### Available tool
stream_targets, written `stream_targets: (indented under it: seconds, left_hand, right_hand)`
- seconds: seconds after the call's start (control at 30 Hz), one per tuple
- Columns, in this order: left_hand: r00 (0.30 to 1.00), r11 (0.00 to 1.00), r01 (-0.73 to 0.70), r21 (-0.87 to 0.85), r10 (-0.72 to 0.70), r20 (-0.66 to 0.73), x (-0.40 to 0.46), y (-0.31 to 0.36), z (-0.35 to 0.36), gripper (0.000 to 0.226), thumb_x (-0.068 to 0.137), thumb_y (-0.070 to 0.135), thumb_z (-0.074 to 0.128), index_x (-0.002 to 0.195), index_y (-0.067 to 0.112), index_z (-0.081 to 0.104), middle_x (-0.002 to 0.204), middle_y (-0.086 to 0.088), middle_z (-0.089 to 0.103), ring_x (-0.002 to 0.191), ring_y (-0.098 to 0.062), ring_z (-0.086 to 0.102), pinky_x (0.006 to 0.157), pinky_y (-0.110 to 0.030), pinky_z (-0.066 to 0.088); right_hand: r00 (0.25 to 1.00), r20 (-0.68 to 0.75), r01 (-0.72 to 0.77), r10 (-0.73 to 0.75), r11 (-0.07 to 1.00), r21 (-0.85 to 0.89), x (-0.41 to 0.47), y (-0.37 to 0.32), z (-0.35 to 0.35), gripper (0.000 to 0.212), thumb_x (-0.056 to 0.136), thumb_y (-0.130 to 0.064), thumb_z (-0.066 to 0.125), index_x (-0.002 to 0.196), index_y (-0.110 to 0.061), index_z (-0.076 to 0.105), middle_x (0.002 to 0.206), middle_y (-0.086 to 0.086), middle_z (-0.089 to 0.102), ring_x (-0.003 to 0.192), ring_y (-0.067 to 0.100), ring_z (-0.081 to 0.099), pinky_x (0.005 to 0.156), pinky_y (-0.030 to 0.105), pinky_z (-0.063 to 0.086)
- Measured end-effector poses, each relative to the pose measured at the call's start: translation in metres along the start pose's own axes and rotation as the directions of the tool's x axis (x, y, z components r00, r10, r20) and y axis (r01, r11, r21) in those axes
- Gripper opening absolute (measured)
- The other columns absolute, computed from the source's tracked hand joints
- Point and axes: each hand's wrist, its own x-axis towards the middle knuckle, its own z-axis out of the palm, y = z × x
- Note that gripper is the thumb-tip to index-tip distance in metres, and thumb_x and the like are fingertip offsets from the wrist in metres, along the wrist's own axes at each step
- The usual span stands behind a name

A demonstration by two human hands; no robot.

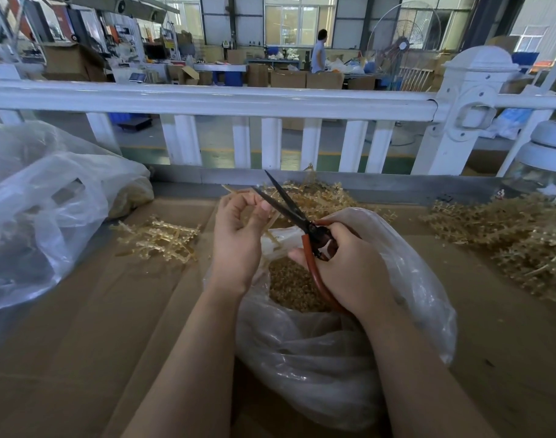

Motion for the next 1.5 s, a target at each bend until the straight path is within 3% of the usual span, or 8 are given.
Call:
stream_targets:
  seconds: [0.13, 0.33, 0.5, 0.63, 0.73, 1.13, 1.33, 1.5]
  left_hand:
    - [0.999, 1.000, -0.010, 0.015, 0.010, 0.034, 0.002, -0.006, 0.000, 0.011, 0.099, 0.002, 0.053, 0.103, -0.007, 0.059, 0.119, -0.028, 0.056, 0.112, -0.036, 0.057, 0.101, -0.040, 0.049]
    - [0.997, 0.999, -0.012, -0.051, 0.016, 0.078, -0.002, 0.000, 0.001, 0.013, 0.100, -0.001, 0.049, 0.102, 0.004, 0.062, 0.100, -0.005, 0.067, 0.097, -0.014, 0.063, 0.087, -0.020, 0.050]
    - [0.997, 1.000, -0.011, 0.003, 0.011, 0.077, -0.004, 0.002, 0.001, 0.014, 0.100, 0.001, 0.049, 0.106, 0.002, 0.062, 0.103, -0.007, 0.067, 0.097, -0.011, 0.062, 0.086, -0.018, 0.048]
    - [0.997, 0.994, -0.041, 0.098, 0.035, 0.069, -0.003, 0.003, 0.000, 0.014, 0.101, 0.002, 0.049, 0.109, 0.001, 0.060, 0.115, -0.016, 0.064, 0.109, -0.022, 0.060, 0.096, -0.030, 0.050]
    - [0.997, 0.992, -0.049, 0.114, 0.041, 0.069, -0.003, 0.004, 0.000, 0.014, 0.100, 0.001, 0.050, 0.108, 0.001, 0.061, 0.114, -0.017, 0.064, 0.107, -0.020, 0.061, 0.090, -0.022, 0.051]
    - [0.992, 0.999, -0.033, -0.030, 0.037, 0.124, -0.002, 0.002, -0.005, 0.015, 0.099, 0.003, 0.054, 0.099, 0.010, 0.068, 0.094, 0.006, 0.072, 0.095, -0.007, 0.066, 0.082, -0.015, 0.049]
    - [0.991, 0.997, -0.021, -0.071, 0.030, 0.131, 0.000, 0.000, -0.008, 0.015, 0.098, 0.005, 0.055, 0.099, 0.007, 0.071, 0.101, -0.005, 0.074, 0.099, -0.017, 0.068, 0.085, -0.019, 0.051]
    - [0.991, 0.991, 0.005, -0.135, 0.013, 0.132, -0.001, 0.002, -0.009, 0.019, 0.096, 0.003, 0.055, 0.091, 0.010, 0.071, 0.089, 0.004, 0.075, 0.089, -0.007, 0.067, 0.076, -0.011, 0.048]
  right_hand:
    - [0.999, -0.017, 0.048, -0.049, 0.998, -0.049, -0.002, -0.001, -0.001, 0.061, 0.069, -0.082, 0.058, 0.105, -0.032, 0.062, 0.092, -0.024, 0.060, 0.085, -0.001, 0.057, 0.070, 0.017, 0.046]
    - [0.996, -0.039, 0.074, -0.078, 0.992, -0.100, -0.001, -0.002, -0.002, 0.045, 0.068, -0.085, 0.056, 0.080, -0.043, 0.044, 0.070, -0.027, 0.052, 0.067, -0.005, 0.051, 0.059, 0.015, 0.041]
    - [0.994, -0.062, 0.082, -0.091, 0.987, -0.137, -0.002, -0.001, 0.000, 0.052, 0.066, -0.091, 0.048, 0.082, -0.042, 0.046, 0.066, -0.030, 0.045, 0.064, -0.006, 0.048, 0.057, 0.013, 0.038]
    - [0.994, -0.062, 0.085, -0.093, 0.988, -0.126, -0.002, -0.002, 0.000, 0.060, 0.064, -0.094, 0.042, 0.089, -0.040, 0.048, 0.079, -0.029, 0.051, 0.071, -0.004, 0.049, 0.060, 0.008, 0.034]
    - [0.994, -0.061, 0.084, -0.092, 0.989, -0.123, -0.003, -0.003, -0.002, 0.062, 0.064, -0.094, 0.039, 0.088, -0.038, 0.049, 0.079, -0.026, 0.053, 0.068, -0.005, 0.048, 0.058, 0.005, 0.031]
    - [0.996, -0.041, 0.072, -0.077, 0.989, -0.127, -0.001, -0.004, -0.003, 0.066, 0.061, -0.097, 0.036, 0.088, -0.039, 0.052, 0.070, -0.032, 0.046, 0.067, -0.006, 0.047, 0.060, 0.012, 0.039]
    - [0.997, -0.036, 0.062, -0.066, 0.992, -0.110, -0.001, -0.004, -0.003, 0.067, 0.063, -0.094, 0.038, 0.087, -0.034, 0.056, 0.073, -0.028, 0.053, 0.067, -0.009, 0.049, 0.061, 0.013, 0.042]
    - [0.996, -0.041, 0.070, -0.075, 0.991, -0.111, -0.002, -0.005, -0.003, 0.072, 0.064, -0.094, 0.038, 0.090, -0.032, 0.063, 0.070, -0.026, 0.055, 0.067, -0.003, 0.053, 0.063, 0.016, 0.047]
